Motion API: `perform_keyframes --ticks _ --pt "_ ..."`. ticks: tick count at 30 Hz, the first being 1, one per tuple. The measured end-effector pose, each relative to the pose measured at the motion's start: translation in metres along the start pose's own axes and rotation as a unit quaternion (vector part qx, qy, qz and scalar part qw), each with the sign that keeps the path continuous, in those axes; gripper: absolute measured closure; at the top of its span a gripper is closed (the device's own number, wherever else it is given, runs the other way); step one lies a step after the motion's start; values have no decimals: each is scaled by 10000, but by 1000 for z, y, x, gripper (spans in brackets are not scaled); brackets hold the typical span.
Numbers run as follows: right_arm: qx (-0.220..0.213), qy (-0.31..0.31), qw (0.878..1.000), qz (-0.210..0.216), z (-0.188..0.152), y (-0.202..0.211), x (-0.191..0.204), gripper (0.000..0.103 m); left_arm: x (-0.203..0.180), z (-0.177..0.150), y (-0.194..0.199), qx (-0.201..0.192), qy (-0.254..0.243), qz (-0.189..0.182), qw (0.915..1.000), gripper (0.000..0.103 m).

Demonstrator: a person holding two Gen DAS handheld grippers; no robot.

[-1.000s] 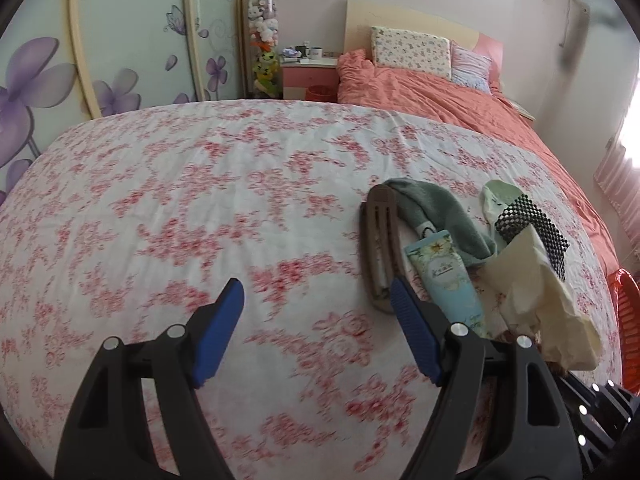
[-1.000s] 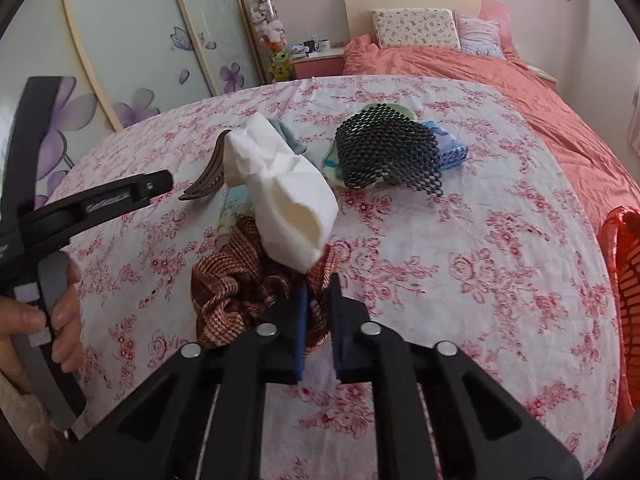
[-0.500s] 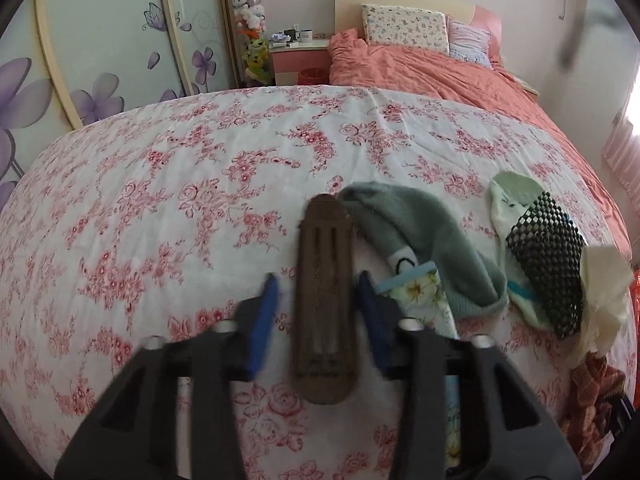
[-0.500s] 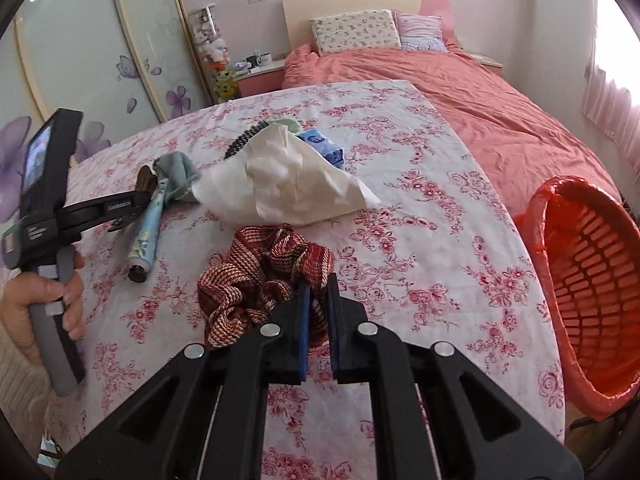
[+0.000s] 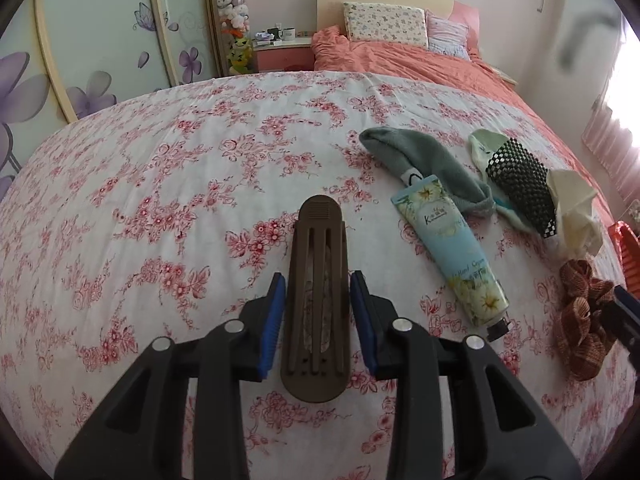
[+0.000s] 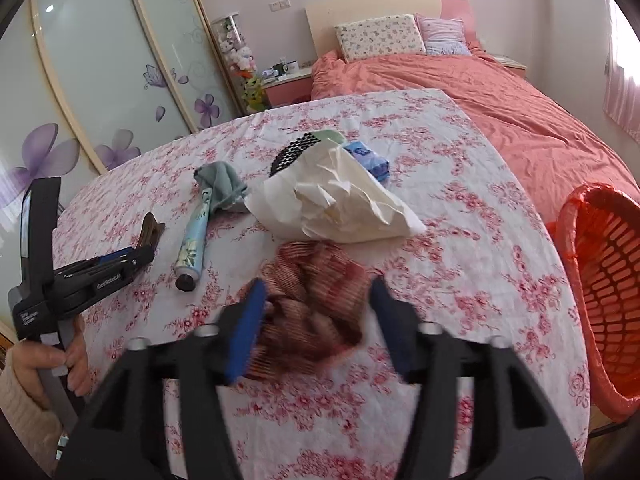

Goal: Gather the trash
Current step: 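Grasp the brown comb with the left tool while the right tool grasps the plaid scrunchie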

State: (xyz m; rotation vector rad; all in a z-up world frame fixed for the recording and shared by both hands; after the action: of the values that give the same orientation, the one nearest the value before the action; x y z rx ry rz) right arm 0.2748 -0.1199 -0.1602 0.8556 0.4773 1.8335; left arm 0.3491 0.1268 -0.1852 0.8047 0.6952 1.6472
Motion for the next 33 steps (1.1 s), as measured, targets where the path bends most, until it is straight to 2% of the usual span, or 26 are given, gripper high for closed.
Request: perform_keyframes --ticks 3,9,14,20,22,25,29,33 --pt "124 193 9996 -186 -3 -11 5 28 1 5 1 -72 74 43 9999 51" --pt "266 376 9977 -496 -7 -21 1 26 2 9 -9 36 155 240 9996 51" --pt "220 438 9969 -618 -7 -19 -6 30 5 8 -11 -25 123 297 9995 50" --pt "93 563 9937 -969 4 -17 -18 41 7 8 -12 -52 185 330 9993 47" --pt "83 472 9943 -952 6 -16 -24 48 7 8 -12 -46 202 326 9993 47" --pt "98 298 9961 -820 5 -16 -28 49 8 9 -12 -38 217 330 9992 45" --pt "248 174 9969 -731 0 -21 -31 48 11 8 -13 -18 278 300 9992 40" --pt "295 138 9969 -716 -2 -22 -31 47 10 6 -14 21 268 277 9993 27"
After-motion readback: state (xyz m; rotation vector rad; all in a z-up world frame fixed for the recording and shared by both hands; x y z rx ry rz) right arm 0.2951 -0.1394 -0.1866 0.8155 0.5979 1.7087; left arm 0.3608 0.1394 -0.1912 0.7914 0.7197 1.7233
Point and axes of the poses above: each gripper's, at about its wrist camera, not at the fingertips, and y roughly against the way its jaws point, x to its left, z to its top, the point moved 10 cm from there along -y, roughly the way its jaws point, and after that the axes turned 11 degrees about z, right-handed, at the moved point
